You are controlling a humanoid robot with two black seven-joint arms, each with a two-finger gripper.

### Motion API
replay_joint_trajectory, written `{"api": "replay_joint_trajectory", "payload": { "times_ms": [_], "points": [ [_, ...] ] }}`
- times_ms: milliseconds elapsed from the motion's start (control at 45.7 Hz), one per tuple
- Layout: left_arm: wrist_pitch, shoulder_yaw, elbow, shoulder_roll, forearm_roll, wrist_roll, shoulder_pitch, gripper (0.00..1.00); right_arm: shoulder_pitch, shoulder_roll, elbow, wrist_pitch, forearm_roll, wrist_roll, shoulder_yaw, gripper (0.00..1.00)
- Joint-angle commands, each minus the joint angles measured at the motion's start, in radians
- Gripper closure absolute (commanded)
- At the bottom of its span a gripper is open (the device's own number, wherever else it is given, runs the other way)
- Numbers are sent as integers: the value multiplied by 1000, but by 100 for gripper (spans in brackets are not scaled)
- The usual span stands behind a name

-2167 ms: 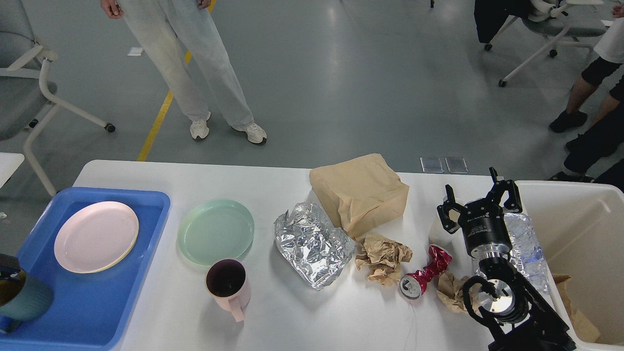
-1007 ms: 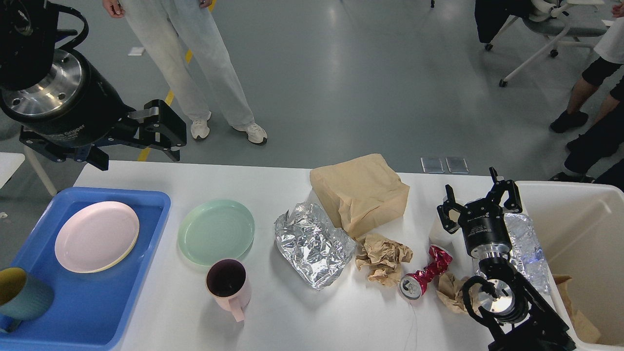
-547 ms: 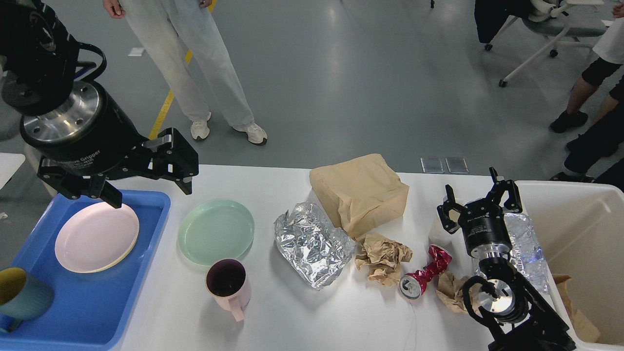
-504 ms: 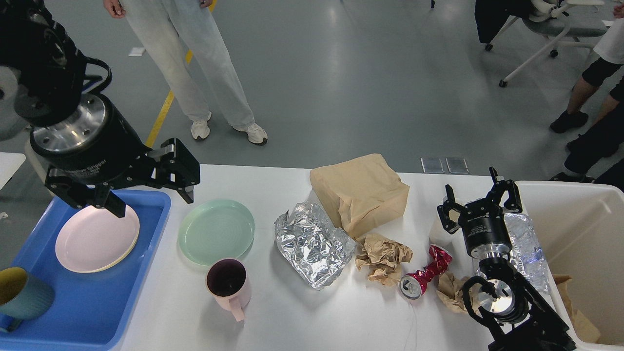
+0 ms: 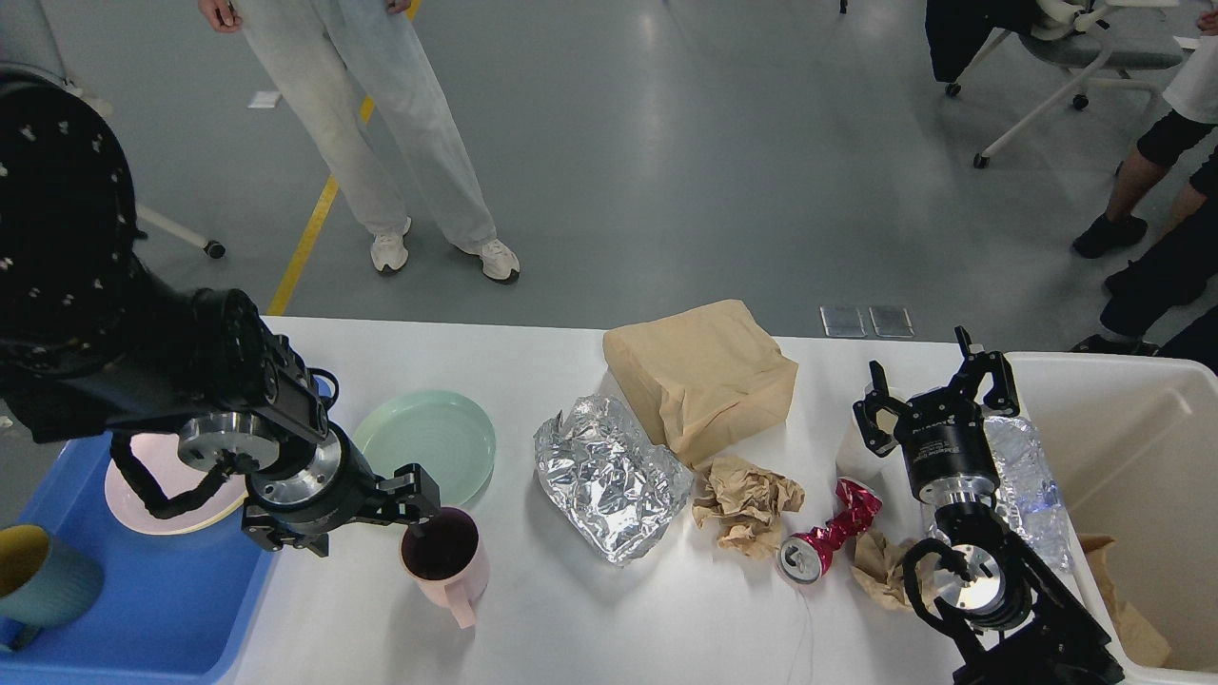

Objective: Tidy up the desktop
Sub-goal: 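Move the left gripper over to the pink mug and grasp it, then lift the pink mug and carry it onto the blue tray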

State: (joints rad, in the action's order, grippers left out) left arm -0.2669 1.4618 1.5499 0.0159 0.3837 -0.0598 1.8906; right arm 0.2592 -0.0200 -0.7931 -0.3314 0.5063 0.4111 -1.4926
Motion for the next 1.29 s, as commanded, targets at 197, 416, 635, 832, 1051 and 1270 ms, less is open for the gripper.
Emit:
{"api": "replay_joint_trajectory", "payload": {
  "times_ms": [197,416,635,832,1051,1270],
  "points": [
    [46,-8,-175,-33,14,8,-192,6,0,0,0,0,0,0,0,0],
    [67,-41,-283,-45,9,9,-286,6,0,0,0,0,0,0,0,0],
    [107,-61,-291,-65,3,5,-330,17,0,0,0,0,0,0,0,0],
    [129,-63,-291,-65,3,11,-332,59,0,0,0,0,0,0,0,0],
    [133,-66,-291,-63,1,14,-335,81,0,0,0,0,0,0,0,0],
    [107,-63,-289,-56,0,14,-332,100,0,0,0,0,0,0,0,0]
  ]
}}
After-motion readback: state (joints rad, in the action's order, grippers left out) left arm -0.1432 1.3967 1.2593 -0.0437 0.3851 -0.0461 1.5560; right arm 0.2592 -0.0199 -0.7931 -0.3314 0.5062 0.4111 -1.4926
